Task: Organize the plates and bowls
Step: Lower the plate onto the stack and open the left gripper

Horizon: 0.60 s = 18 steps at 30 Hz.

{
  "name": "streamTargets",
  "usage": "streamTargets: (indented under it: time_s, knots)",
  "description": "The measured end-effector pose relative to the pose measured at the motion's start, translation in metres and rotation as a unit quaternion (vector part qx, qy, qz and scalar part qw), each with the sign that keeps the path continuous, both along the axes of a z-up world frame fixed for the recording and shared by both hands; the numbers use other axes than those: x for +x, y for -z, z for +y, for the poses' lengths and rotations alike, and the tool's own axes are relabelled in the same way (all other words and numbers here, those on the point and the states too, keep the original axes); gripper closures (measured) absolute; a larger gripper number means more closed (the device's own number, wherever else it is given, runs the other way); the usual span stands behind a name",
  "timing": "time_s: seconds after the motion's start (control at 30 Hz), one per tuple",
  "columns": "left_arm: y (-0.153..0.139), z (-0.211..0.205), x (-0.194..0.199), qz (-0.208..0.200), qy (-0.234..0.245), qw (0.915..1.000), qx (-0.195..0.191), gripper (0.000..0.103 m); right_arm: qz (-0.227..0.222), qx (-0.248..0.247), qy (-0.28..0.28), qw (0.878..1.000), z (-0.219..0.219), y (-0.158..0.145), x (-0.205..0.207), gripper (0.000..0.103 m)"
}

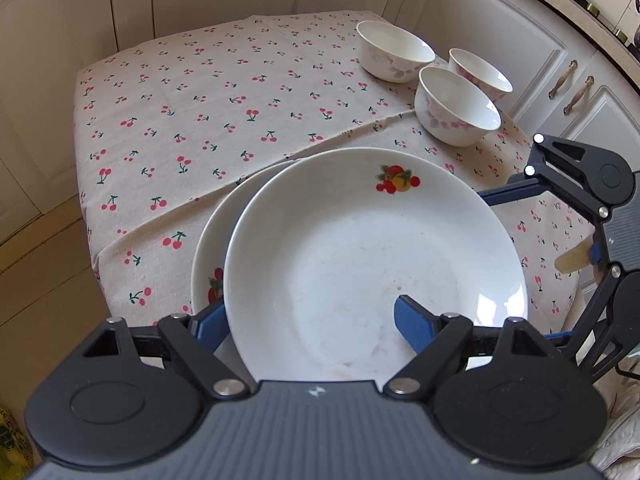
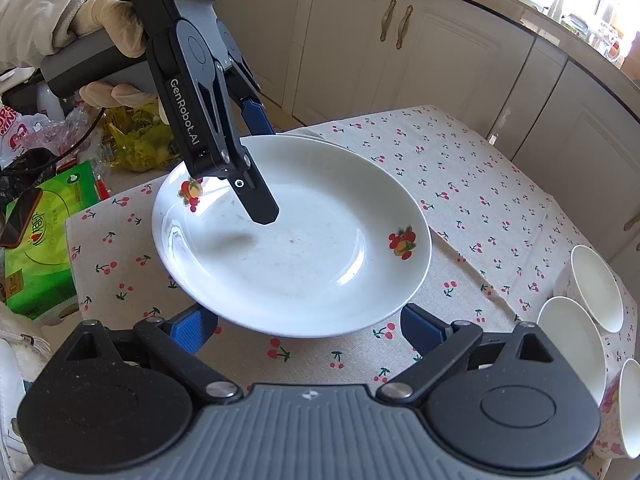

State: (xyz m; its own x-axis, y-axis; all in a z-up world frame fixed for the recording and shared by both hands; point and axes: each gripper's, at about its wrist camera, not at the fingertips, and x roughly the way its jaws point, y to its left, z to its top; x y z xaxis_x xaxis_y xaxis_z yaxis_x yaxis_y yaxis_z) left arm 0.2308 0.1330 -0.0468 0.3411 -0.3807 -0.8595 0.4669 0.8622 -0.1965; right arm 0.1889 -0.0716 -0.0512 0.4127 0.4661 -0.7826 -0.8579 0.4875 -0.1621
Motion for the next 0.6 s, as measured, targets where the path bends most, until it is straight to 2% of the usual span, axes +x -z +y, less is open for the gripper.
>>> streamTargets:
  time_s: [0.6]
  knots:
    - [0.001, 0.012, -0.003, 0.004, -0.028, 0.9986, -0.045, 0.016, -0.008, -0.014, -0.002, 1.0, 0.005, 0.002, -0.001, 0.001]
